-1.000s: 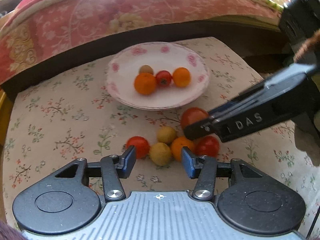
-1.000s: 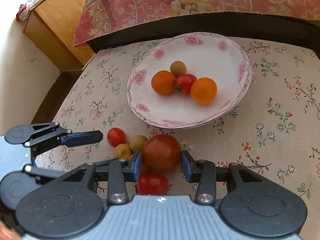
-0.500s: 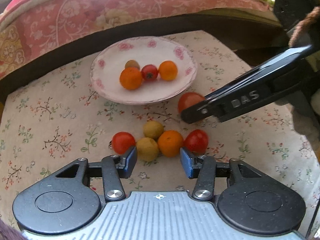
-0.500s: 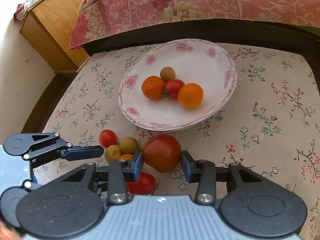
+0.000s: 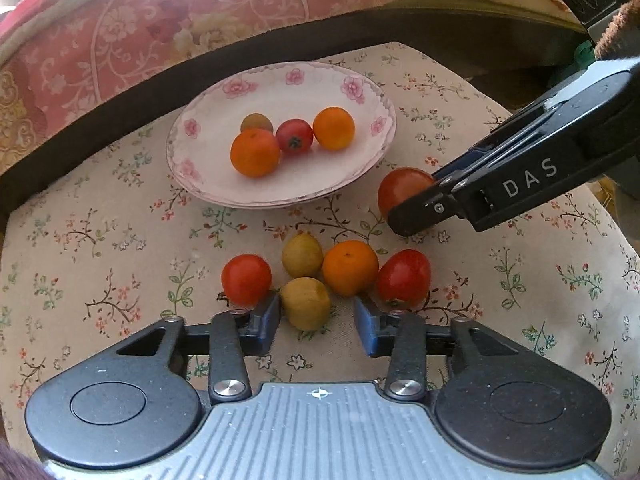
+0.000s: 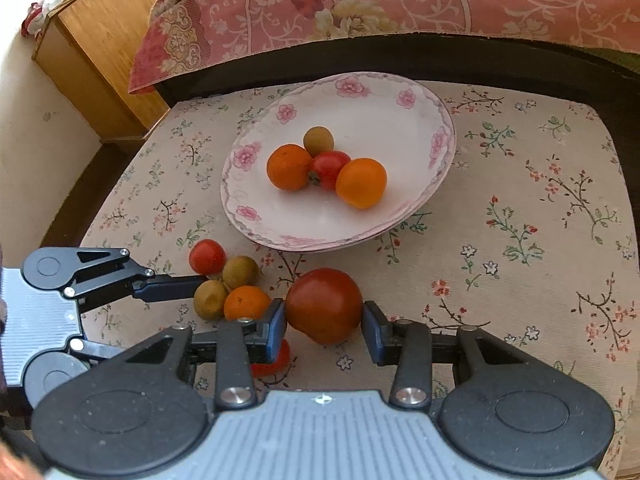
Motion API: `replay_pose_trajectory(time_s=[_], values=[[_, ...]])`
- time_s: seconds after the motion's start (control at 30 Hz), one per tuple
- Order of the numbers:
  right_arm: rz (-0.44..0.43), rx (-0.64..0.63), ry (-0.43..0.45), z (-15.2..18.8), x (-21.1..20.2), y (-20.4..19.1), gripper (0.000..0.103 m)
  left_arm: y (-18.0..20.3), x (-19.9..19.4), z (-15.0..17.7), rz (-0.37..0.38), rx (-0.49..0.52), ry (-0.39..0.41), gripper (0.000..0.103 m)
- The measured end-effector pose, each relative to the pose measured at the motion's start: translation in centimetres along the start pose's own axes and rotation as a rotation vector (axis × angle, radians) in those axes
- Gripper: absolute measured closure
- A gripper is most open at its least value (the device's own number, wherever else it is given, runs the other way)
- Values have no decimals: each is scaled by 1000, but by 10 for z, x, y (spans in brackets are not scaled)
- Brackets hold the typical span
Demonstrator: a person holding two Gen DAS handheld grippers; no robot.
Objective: Organize fruits
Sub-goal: 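Grasp the large red tomato with the right tool while the left tool grasps a brown round fruit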
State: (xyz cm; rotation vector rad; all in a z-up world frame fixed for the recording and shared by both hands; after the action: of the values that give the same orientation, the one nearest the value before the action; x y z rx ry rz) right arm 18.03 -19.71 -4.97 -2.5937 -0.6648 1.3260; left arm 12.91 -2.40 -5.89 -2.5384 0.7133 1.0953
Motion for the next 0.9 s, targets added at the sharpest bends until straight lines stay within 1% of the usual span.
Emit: replay_pose_trajectory(time_s=[0.07, 0.13, 0.23, 0.43, 0.6, 0.7, 0.9], values=[[4, -7, 2, 0, -1, 0, 60, -1, -1, 0, -2, -16, -2, 68], [12, -23, 3, 0, -1, -1, 60, -2, -3, 0, -7, -30, -4, 69], [19, -46, 5, 2, -2, -2, 60, -1, -6, 2, -17, -27, -6, 69], [46, -124, 8, 6, -5, -9, 60, 4, -17, 5, -3, -13, -9, 69], [54, -145, 13, 5, -3, -12, 59, 6, -14, 8, -9, -1, -22, 67], [54, -151, 20, 5, -2, -12, 59, 4, -13, 9, -7, -8, -19, 64], [39, -131, 8, 5, 5, -11, 59, 3, -11, 8, -9, -9, -12, 62]])
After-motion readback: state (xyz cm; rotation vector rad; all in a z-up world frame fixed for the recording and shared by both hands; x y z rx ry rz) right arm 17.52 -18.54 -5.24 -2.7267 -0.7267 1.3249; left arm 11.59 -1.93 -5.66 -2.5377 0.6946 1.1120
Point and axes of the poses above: each gripper's, at about its wrist camera, not at the fingertips, and x roughly the way its jaws point, y to its right, z to its underside, the point moved 1 cm from there along x, roughly the way its jaws point, and after that the axes turned 9 degrees about y, right-handed, at the moved point
